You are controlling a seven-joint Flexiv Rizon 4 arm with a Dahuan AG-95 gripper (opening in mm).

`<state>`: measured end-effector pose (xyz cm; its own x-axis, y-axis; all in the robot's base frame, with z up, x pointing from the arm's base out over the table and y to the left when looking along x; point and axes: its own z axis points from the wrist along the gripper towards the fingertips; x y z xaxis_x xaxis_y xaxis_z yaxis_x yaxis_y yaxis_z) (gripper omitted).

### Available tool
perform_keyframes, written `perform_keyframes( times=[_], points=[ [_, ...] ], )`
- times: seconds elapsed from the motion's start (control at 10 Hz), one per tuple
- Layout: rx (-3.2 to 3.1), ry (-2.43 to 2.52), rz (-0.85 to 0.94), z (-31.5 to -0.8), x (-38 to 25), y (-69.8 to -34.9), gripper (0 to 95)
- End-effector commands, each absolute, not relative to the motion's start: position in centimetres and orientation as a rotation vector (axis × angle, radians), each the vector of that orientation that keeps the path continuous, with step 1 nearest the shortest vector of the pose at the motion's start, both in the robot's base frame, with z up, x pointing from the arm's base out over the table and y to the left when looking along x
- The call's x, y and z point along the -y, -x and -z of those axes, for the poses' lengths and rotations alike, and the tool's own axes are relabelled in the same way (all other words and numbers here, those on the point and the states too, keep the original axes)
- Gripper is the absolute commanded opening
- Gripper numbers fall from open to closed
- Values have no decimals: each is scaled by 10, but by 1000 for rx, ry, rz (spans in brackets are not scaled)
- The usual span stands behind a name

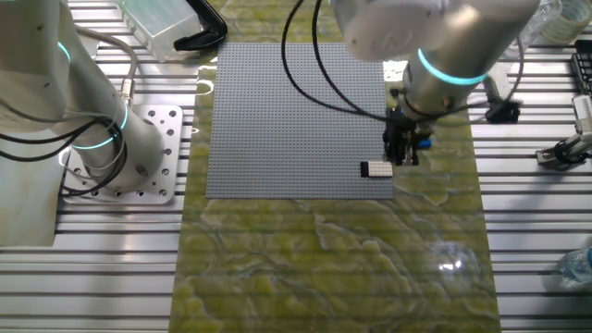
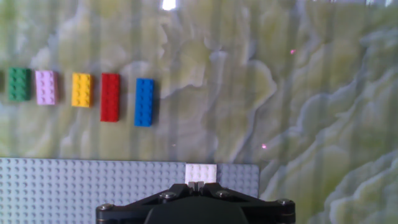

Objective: Build with small Lego blocks

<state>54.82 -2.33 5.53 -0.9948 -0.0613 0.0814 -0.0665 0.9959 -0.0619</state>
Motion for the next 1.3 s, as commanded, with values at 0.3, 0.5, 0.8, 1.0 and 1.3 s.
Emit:
perform_keyframes(
  times=[0.3,0.5,0.8,1.0,1.3],
  points=[
    [3090,-60,-102,-79,13,-585,190],
    [3121,-81,-92,-71,15,-595,380],
    [3134,-71,-64,-56,12,-611,380],
    [3160,-84,24,-54,11,-612,380],
    [3147,-12,27,-52,1,-609,190]
  ],
)
